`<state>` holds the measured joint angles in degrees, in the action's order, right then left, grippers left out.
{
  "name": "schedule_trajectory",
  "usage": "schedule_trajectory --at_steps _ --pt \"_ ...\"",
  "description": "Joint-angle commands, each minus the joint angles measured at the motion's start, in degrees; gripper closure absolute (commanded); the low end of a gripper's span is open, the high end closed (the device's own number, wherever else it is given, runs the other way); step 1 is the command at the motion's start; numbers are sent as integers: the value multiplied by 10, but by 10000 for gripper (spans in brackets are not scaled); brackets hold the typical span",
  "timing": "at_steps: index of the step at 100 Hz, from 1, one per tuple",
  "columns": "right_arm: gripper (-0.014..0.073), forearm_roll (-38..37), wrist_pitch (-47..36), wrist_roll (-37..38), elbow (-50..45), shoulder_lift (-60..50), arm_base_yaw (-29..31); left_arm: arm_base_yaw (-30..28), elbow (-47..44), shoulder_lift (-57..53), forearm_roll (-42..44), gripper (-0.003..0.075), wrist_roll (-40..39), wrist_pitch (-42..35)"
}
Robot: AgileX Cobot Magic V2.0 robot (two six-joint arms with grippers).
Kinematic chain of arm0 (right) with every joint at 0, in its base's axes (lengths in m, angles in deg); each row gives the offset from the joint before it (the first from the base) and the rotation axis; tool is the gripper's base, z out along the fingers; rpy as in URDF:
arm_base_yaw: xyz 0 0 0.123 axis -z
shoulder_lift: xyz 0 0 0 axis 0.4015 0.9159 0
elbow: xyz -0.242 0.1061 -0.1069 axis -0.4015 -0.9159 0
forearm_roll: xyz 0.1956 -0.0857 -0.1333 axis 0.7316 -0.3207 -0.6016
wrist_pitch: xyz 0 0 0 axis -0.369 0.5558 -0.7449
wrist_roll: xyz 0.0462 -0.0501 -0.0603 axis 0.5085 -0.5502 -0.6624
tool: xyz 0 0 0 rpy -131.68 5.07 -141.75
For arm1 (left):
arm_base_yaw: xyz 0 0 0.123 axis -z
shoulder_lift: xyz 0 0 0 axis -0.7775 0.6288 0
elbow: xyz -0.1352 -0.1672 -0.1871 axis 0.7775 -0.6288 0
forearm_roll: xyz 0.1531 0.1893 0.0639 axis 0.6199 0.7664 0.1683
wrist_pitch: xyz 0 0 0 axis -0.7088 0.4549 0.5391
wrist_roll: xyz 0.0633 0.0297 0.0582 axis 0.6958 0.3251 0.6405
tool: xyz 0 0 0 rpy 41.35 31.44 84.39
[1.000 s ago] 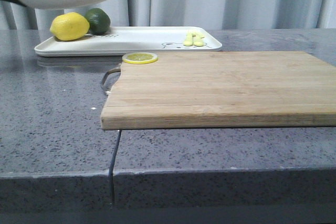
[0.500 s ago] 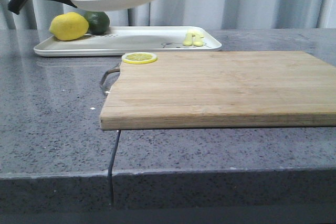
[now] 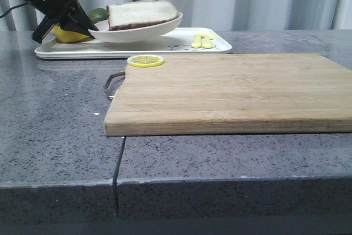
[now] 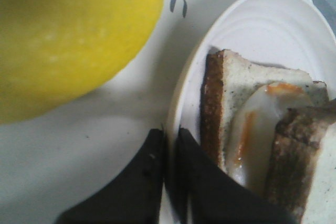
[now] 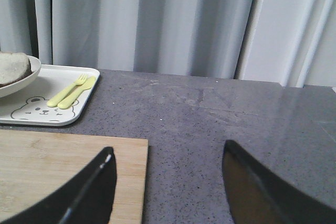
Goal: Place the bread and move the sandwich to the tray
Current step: 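Lower the plate onto the tray beside the lemon and release it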
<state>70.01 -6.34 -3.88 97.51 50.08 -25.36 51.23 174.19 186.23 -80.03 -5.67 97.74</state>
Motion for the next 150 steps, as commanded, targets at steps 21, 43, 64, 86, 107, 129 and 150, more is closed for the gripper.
schedule_trajectory --at_steps 21,43,64,86,107,129,150 --pt "143 -4 -47 0 15 2 3 24 26 -42 -14 740 -14 -34" --pt "143 -4 -47 0 15 2 3 24 26 -42 -14 740 -15 -38" --pt "143 -4 -47 0 15 2 3 24 26 -42 -12 740 -25 -49" --pt "143 -4 -47 0 15 2 3 28 26 -42 31 740 -51 -46" --pt "143 -4 -47 0 15 2 3 28 26 -42 32 740 -52 -46" --pt "143 -4 -47 0 15 2 3 28 26 -42 24 739 -52 -47" --pt "143 -4 -47 0 15 2 3 28 26 -42 24 734 -52 -46"
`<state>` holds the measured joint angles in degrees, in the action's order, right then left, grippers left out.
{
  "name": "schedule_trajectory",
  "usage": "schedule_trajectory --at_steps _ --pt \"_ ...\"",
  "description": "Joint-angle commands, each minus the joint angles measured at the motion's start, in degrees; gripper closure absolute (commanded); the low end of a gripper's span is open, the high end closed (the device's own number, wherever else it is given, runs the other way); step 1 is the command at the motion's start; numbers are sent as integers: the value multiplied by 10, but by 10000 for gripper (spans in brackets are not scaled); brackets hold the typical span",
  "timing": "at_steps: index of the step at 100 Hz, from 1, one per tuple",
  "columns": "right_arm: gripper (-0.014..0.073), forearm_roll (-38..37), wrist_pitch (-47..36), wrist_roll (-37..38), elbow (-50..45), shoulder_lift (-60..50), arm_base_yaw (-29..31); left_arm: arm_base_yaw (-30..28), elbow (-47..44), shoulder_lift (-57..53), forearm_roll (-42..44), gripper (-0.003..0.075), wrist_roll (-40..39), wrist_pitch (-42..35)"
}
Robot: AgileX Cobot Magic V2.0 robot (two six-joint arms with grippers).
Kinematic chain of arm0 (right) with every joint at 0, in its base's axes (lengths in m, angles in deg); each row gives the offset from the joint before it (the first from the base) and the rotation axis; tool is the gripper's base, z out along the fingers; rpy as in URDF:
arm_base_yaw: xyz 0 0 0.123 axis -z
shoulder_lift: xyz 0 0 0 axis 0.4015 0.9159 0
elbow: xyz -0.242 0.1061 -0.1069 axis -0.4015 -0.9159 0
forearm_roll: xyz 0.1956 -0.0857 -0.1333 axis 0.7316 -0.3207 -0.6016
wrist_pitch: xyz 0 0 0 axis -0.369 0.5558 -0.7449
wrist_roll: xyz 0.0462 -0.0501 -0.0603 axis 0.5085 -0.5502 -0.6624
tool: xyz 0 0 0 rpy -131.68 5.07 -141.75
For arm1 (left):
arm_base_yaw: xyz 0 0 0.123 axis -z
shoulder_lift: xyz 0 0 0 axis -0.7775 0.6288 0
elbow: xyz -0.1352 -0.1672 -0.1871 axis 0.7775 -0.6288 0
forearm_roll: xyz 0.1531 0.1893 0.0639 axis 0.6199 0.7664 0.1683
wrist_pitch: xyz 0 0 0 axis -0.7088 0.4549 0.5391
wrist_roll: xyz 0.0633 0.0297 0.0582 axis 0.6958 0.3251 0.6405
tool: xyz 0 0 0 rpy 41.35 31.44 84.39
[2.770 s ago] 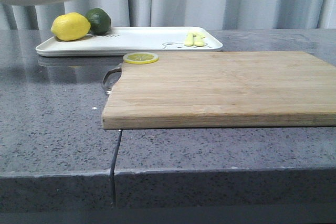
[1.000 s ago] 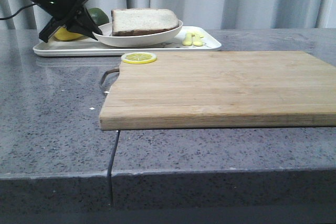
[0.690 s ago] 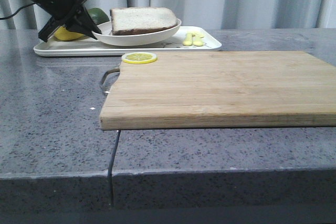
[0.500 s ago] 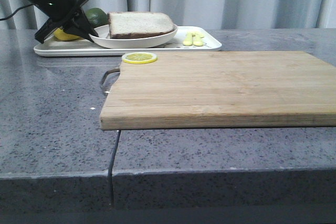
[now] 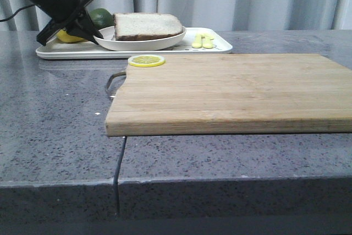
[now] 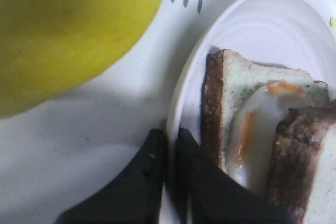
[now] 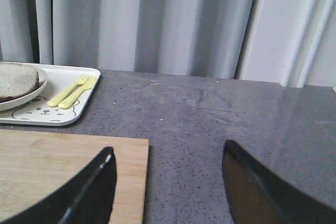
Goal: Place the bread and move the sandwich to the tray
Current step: 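Lower the plate onto the tray beside the lemon and release it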
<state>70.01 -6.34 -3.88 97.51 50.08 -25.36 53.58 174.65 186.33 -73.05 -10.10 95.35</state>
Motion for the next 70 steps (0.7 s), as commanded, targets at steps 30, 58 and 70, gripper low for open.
schedule_trajectory --at_steps 30,58,70 --pt "143 -4 -47 0 15 2 3 3 21 -43 -45 518 -8 -18" --pt "143 -4 -47 0 15 2 3 -1 30 -43 -44 445 -8 -6" --pt "143 -4 -51 0 15 2 3 -1 43 -43 -41 445 -8 -4"
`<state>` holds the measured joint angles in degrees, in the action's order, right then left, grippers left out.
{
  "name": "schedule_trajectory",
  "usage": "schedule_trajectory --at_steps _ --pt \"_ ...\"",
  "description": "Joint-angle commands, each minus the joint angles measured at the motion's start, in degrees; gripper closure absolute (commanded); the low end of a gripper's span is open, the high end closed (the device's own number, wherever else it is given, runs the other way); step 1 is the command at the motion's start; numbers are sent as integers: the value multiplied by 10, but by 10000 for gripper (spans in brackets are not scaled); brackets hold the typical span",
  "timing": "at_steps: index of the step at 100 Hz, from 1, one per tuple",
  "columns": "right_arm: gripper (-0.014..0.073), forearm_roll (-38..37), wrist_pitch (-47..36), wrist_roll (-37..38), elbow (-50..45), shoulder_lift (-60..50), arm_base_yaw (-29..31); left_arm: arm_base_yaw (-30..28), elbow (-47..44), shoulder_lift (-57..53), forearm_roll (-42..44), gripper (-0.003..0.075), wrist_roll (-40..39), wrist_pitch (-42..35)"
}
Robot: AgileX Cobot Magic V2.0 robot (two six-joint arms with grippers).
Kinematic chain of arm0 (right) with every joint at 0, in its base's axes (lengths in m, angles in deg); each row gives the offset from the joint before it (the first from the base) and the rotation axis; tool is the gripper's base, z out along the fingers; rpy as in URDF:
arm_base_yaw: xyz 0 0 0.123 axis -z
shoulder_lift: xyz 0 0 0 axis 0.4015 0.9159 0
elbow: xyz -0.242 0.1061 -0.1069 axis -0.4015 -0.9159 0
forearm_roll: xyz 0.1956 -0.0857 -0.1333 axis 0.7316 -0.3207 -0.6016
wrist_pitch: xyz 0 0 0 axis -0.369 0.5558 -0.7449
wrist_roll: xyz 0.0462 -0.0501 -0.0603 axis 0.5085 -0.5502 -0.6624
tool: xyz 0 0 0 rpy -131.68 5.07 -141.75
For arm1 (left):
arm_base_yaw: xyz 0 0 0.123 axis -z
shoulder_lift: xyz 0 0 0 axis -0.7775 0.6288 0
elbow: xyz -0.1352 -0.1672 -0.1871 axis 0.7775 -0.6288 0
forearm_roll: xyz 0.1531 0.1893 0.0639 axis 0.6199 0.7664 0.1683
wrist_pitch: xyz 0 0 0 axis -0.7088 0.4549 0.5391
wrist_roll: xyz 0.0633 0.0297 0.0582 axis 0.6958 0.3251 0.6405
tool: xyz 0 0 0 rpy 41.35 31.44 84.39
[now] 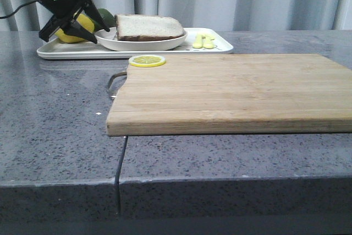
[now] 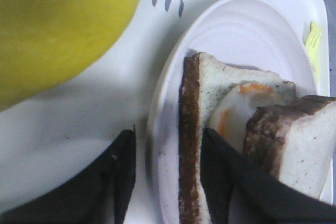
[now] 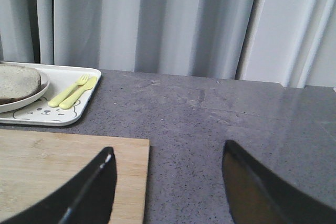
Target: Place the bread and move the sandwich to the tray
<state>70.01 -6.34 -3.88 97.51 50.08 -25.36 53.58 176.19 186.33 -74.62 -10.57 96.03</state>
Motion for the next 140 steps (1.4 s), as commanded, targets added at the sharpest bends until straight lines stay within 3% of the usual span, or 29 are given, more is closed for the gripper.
schedule_trajectory --at_steps 1,18,52,71,91,106,140 --pt "143 -4 -51 0 15 2 3 -1 29 -43 -25 445 -3 -11" --pt "143 -4 -51 0 15 2 3 -3 52 -43 -12 445 -4 -5" --pt "143 -4 -52 0 15 2 3 -30 137 -43 9 445 -4 77" --pt "143 -4 -52 0 15 2 3 -46 248 -43 -6 446 9 109" --pt "143 -4 -52 0 15 2 3 -45 427 -44 -7 446 9 114" --pt "143 -4 -52 0 15 2 3 -45 420 -86 -12 461 9 154" --pt "143 -4 -52 0 15 2 3 -45 419 -159 -1 478 9 153"
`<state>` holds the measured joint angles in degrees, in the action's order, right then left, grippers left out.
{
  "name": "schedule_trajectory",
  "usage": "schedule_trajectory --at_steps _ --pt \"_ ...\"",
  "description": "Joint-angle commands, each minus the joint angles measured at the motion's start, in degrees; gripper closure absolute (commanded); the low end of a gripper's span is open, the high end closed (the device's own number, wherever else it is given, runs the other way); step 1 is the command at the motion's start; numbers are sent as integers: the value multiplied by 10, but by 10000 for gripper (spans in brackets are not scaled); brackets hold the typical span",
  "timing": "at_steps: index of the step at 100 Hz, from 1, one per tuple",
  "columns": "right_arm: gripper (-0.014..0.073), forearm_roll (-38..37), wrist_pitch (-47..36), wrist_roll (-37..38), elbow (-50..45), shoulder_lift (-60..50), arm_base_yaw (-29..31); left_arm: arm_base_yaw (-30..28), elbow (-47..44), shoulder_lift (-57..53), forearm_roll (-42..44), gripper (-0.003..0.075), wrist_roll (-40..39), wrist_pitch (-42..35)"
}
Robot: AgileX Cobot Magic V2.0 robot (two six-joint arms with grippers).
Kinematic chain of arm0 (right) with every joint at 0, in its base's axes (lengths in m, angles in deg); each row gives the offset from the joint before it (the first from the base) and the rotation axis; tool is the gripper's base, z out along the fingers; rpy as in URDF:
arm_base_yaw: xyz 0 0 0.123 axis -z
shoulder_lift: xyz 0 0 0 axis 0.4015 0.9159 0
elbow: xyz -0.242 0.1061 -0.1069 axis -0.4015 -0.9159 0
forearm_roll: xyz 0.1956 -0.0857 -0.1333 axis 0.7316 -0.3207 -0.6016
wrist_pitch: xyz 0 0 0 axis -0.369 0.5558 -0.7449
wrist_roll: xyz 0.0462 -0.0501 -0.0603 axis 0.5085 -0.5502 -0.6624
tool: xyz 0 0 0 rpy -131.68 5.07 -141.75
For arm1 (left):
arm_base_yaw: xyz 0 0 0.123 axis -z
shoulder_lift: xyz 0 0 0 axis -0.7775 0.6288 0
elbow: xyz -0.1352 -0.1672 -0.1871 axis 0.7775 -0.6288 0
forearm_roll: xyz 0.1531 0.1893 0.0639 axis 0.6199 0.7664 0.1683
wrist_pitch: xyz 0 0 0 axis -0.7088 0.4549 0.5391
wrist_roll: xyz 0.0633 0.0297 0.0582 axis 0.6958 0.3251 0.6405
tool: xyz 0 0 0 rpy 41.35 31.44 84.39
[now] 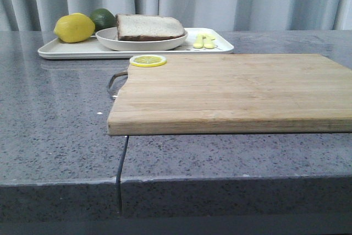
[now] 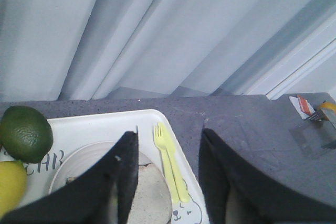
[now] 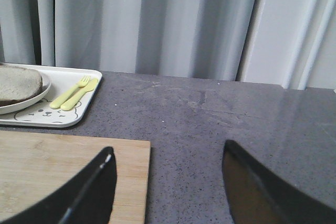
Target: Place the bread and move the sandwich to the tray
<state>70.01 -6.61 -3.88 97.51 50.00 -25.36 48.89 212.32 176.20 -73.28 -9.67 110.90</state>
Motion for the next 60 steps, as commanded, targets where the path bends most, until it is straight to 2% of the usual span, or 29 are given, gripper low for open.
schedule_trajectory --at_steps 1,29,60 --pt "143 -4 -49 0 15 3 3 2 57 -59 -13 478 0 4" --pt "143 -4 -49 0 15 3 3 5 31 -127 -9 492 0 5" --pt "143 -4 -51 0 15 3 3 5 -167 -241 69 512 35 5"
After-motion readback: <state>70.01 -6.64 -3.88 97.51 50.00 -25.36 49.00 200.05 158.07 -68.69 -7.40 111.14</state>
